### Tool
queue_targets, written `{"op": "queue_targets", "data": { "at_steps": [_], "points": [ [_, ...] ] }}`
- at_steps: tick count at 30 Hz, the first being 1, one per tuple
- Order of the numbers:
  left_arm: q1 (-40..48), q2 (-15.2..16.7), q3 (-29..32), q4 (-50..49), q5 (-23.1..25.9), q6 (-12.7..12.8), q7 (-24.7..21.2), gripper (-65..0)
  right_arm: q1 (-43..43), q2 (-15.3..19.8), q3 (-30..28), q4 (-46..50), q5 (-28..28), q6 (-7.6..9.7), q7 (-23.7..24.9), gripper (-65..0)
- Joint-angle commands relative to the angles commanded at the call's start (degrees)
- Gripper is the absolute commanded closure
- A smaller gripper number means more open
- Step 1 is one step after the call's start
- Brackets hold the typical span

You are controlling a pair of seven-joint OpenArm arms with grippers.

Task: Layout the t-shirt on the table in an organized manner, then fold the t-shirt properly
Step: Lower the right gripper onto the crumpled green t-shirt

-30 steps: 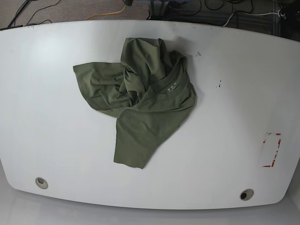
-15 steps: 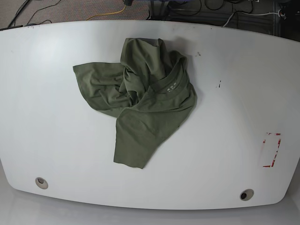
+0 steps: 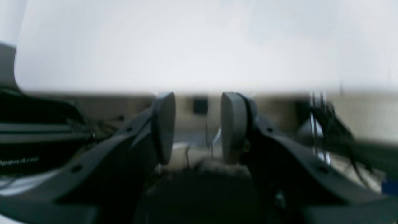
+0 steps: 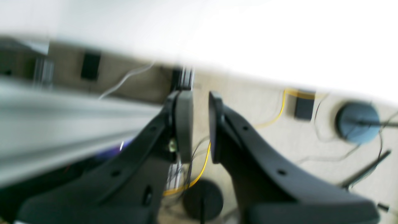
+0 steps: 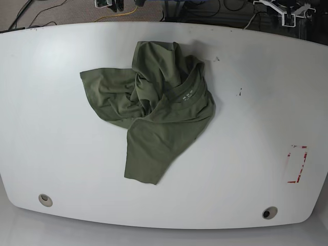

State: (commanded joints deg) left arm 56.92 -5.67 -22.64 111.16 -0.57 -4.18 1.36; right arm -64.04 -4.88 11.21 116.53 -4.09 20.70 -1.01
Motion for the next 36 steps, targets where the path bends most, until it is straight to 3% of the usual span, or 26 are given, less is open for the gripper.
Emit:
{"op": "queue_targets", "data": {
  "at_steps": [2,7,10,17,22,28,31,34,36],
  "points": [
    [-1.7,0.0,1.0,0.0,0.0,-0.5,0.0,-22.1,1.6,0.0,-0.2,0.0,0.0,0.09,0.3,-8.7],
    [-6.3,0.3,1.2,0.1,0.1,-4.7,0.1,-22.1,6.9,0.0,-0.9,0.2,0.0,0.18,0.4,-9.4],
    [-7.8,0.4,1.4,0.1,0.3,-5.1,0.1,-22.1,9.9,0.0,-1.4,0.2,-0.1,0.18,0.3,-10.0],
    [-12.5,0.3,1.6,0.1,0.1,-5.8,0.1,-22.4,15.6,0.0,-1.5,0.2,-0.1,0.18,0.1,-30.4],
    [-15.4,0.4,1.6,0.1,-0.1,-12.1,0.1,-22.4,18.7,0.0,-1.5,0.3,-0.1,0.18,0.1,-32.0],
    [-19.9,4.9,1.6,0.1,0.0,-18.7,0.1,-22.5,25.0,0.0,-3.1,0.3,0.0,0.26,-3.8,-32.5],
    [-22.1,6.3,1.6,0.1,0.2,-21.0,0.2,-27.2,29.0,0.4,-6.0,0.1,0.0,0.26,-8.2,-32.5],
    [-23.0,7.1,3.3,0.1,0.4,-21.2,0.2,-38.2,33.8,0.2,-9.3,0.1,0.0,0.26,-13.4,-32.3],
    [-23.0,6.9,4.4,0.1,0.4,-21.2,0.2,-40.7,36.0,0.1,-11.2,0.1,0.0,0.26,-15.4,-32.2]
  ]
}}
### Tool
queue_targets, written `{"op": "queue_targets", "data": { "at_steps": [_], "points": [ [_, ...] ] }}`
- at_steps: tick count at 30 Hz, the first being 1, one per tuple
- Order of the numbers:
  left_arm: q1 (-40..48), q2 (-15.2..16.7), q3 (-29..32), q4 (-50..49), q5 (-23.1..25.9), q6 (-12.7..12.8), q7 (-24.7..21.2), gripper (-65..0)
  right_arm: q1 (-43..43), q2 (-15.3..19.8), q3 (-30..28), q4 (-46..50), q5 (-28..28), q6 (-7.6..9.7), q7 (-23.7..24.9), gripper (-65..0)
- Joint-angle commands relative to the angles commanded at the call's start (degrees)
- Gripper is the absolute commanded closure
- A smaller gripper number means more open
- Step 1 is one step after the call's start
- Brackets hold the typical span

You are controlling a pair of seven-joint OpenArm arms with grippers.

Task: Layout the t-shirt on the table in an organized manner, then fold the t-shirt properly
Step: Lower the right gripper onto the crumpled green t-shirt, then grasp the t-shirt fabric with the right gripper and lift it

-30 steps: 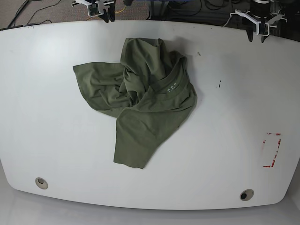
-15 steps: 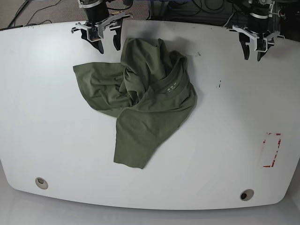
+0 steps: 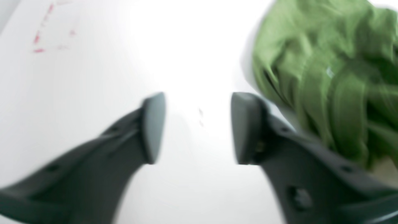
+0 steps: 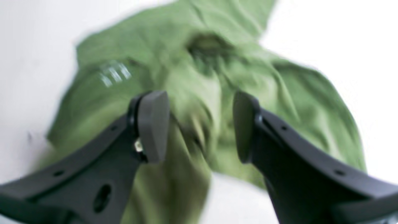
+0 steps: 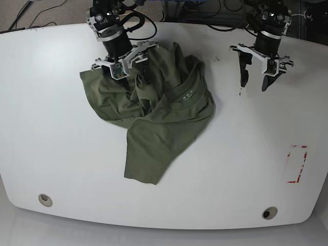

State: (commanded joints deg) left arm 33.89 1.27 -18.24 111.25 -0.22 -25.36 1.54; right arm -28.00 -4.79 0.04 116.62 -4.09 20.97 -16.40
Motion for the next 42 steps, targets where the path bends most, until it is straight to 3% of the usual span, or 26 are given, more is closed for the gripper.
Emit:
{"op": "queue_targets", "data": {
  "at_steps": [5,10,16,32,42],
  "points": [
    [-0.1,-0.1,1.3,0.0,0.0,0.0,0.0,-40.8,7.5,-0.1,-4.9,-0.4,0.1,-0.53,-7.1,-32.3],
    [0.0,-0.2,1.5,0.0,0.0,0.0,0.0,-40.8,13.3,-0.7,-4.9,-4.0,0.1,-0.62,-12.0,-32.3],
    [0.1,-1.1,1.5,0.0,0.1,0.0,0.0,-40.8,16.6,-1.4,-0.6,-10.0,0.1,-0.62,-14.0,-32.2],
    [0.1,-1.0,1.5,0.0,0.1,0.0,0.0,-40.8,18.0,-3.3,-0.4,-16.6,0.2,-0.62,-14.3,-32.5],
    [0.1,-1.0,1.3,-0.1,0.2,0.0,0.0,-40.8,19.3,-3.2,-0.4,-17.7,9.8,-0.62,-15.1,-32.5]
  ]
}}
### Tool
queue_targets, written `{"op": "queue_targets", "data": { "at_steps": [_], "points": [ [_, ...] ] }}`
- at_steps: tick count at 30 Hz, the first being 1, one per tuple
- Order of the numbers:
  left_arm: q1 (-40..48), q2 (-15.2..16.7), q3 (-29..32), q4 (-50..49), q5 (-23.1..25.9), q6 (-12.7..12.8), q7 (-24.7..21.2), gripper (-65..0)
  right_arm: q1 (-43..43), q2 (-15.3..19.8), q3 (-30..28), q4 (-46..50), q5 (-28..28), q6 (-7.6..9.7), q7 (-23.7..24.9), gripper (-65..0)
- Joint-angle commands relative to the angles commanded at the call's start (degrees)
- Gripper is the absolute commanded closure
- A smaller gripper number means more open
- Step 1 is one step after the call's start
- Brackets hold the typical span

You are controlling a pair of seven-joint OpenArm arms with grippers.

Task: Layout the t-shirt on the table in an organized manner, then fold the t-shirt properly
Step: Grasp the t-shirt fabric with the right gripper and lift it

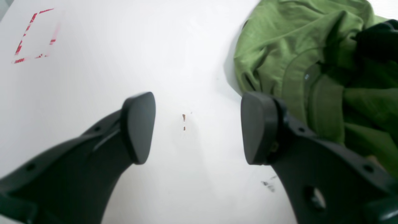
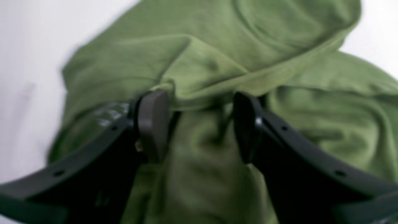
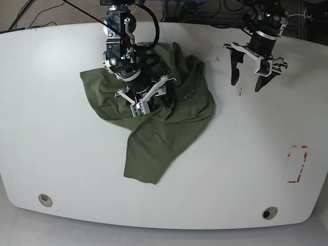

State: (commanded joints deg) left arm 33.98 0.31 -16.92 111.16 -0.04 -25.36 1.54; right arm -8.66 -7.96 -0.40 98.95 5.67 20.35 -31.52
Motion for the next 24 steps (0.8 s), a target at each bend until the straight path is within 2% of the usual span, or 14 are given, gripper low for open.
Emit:
{"op": "queue_targets", "data": {
  "at_steps": [6,20,22,24],
  "points": [
    [0.0,0.0,0.0,-0.1,0.0,0.0,0.0,-40.8,1.6,0.0,-0.2,-0.4,3.3,0.00,-1.6,-32.5],
    [0.0,-0.9,0.0,-0.1,0.0,0.0,0.0,-40.8,5.6,0.0,0.1,-9.8,3.0,-0.09,-1.4,-32.5],
    [0.0,-0.9,0.0,-0.1,0.0,0.0,0.0,-40.8,6.2,0.0,0.1,-10.0,2.9,-0.26,-1.4,-32.5],
    [0.0,-0.9,0.0,-0.1,0.0,0.0,0.0,-40.8,6.2,0.0,-0.1,-10.6,2.8,-1.76,-1.4,-32.5]
  ]
}}
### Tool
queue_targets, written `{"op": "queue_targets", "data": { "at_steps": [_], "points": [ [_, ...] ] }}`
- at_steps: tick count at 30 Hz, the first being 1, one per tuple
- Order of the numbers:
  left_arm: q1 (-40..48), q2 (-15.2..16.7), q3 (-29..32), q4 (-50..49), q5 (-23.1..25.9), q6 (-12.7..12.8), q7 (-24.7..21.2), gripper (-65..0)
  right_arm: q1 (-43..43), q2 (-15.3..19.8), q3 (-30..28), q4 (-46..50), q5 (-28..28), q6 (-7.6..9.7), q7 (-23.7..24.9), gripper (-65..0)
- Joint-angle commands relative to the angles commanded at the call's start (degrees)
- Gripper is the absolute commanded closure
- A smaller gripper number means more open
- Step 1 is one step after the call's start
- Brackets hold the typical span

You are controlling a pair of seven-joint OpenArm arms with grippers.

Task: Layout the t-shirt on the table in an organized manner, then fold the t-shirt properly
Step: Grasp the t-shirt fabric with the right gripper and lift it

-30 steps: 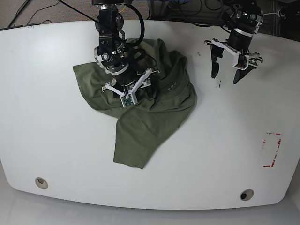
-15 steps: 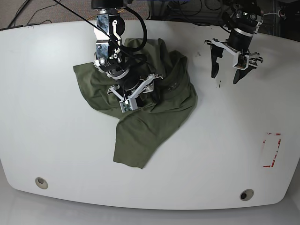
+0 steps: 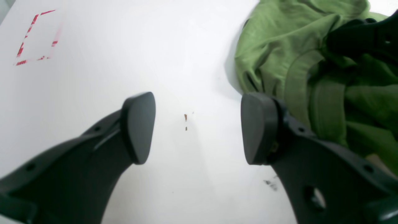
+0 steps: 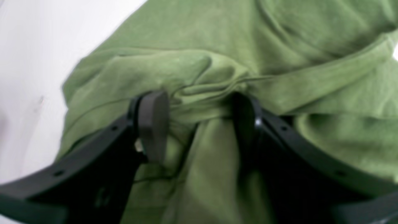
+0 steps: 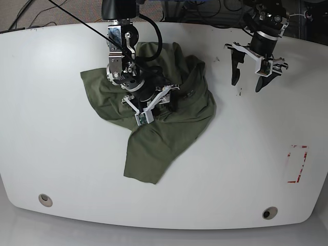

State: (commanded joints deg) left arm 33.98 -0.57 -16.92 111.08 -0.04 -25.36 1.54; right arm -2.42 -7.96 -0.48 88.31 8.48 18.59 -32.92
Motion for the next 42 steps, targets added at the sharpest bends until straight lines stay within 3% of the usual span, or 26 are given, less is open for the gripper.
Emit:
{"op": "queue_targets", "data": {
  "at_steps": [2,7,10,13,18,27,34,42],
  "points": [
    [0.0,0.0,0.0,0.0,0.0,0.0,0.0,-40.8,0.4,0.0,0.0,-0.1,0.0,-1.49,0.1,-32.2],
    [-0.1,0.0,0.0,0.0,0.0,0.0,0.0,-40.8,1.1,0.0,0.0,-0.2,0.0,-2.11,0.1,-30.4],
    [-0.3,0.0,0.0,0.0,0.0,0.0,0.0,-40.8,1.5,0.0,-0.1,-0.2,0.0,-2.20,0.1,-18.4],
    [-0.3,0.0,0.0,0.0,0.0,0.0,0.0,-40.8,2.4,0.1,-0.1,-0.2,0.0,-2.20,0.0,-0.5],
    [-0.4,0.0,0.0,0.0,0.0,0.0,0.0,-40.8,2.2,0.1,-0.2,1.2,0.1,-2.20,-0.2,0.0],
    [-0.4,-1.6,0.1,0.0,0.0,0.0,0.0,-40.8,-2.5,0.1,-5.0,15.9,0.0,-1.85,-2.1,0.0],
    [-0.4,-2.7,0.2,0.0,-0.2,0.0,0.0,-40.8,-5.3,0.1,-5.4,22.9,0.1,-1.76,-2.5,0.0],
    [1.2,-6.5,7.3,0.2,-0.4,0.0,0.0,-40.8,-3.9,1.8,-5.5,26.5,0.0,-1.76,-2.5,0.0]
  ]
}}
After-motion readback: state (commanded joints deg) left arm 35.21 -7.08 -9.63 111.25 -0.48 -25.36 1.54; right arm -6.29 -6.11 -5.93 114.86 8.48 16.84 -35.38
